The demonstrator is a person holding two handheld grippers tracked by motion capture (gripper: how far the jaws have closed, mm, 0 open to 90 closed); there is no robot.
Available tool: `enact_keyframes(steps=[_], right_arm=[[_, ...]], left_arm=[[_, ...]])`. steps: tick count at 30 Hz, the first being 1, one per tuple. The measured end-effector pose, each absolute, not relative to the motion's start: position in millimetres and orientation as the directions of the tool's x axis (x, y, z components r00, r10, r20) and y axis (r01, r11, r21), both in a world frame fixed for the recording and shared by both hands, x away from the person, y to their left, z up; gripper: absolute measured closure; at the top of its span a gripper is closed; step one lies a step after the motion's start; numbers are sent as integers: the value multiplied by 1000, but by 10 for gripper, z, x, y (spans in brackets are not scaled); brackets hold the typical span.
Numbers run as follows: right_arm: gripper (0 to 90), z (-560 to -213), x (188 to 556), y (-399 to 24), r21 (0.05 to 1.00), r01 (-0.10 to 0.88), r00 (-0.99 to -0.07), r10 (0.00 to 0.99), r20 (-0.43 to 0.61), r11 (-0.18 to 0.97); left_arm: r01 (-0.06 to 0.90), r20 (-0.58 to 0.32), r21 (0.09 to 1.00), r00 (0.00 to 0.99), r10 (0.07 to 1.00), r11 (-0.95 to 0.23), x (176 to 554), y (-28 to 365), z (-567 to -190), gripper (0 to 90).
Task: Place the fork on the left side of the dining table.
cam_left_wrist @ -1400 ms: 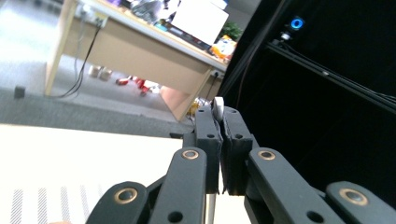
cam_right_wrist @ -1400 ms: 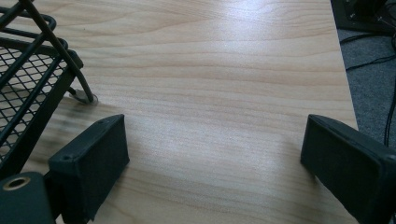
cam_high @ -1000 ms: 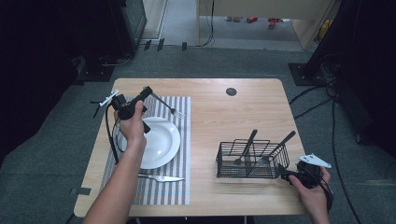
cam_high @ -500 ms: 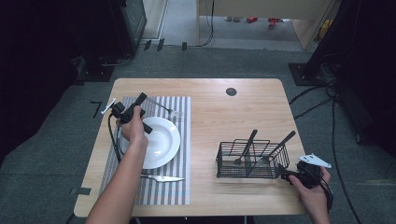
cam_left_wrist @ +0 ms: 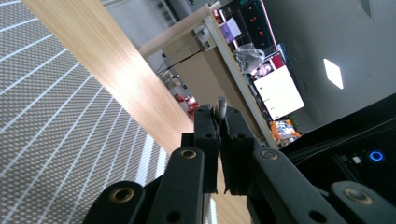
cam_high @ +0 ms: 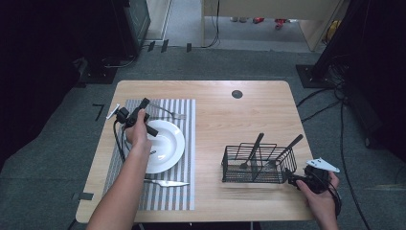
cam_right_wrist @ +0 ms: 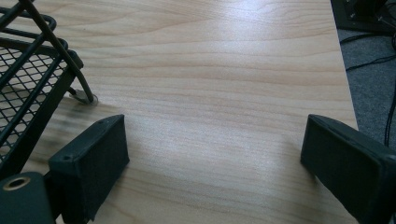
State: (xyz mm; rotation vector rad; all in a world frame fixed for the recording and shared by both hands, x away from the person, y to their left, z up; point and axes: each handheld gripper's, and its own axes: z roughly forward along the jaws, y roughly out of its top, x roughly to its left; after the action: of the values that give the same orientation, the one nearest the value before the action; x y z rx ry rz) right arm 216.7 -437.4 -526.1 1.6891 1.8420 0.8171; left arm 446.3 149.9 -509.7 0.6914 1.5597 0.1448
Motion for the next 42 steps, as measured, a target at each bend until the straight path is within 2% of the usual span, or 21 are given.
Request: enact_keyframes(steps=[5,16,20,25,31,37,42], right_arm=[[72,-5261,2167,-4374,722,690,-99,995,30,47],[72,-5261,2167,-4374,722,690,-99,995,30,47],[72,-5261,2167,-4373,722,690,-99,995,31,47],[72,-5261,2169,-4373,722,690,-101,994,30,48],[72,-5261,2169,-4373,722,690,-101,994,30,48],[72,-5262,2175,-4376,724,688,-105,994,29,52],[72,-5262,2175,-4376,724,688,-105,994,29,51]], left_arm=[[322,-849,511,43,527,797,4467,1515,-5143,886],[290,-861,490,11,509,822,4491,1502,-5196,887],[327,-830,525,-10,558,786,4494,1503,-5150,862],[417,-731,606,-45,681,678,4502,1480,-5137,798],[469,-695,617,-53,717,632,4545,1489,-5093,756],[530,-648,605,-105,754,594,4572,1484,-5033,707],[539,-632,598,-139,762,594,4579,1458,-5000,664]])
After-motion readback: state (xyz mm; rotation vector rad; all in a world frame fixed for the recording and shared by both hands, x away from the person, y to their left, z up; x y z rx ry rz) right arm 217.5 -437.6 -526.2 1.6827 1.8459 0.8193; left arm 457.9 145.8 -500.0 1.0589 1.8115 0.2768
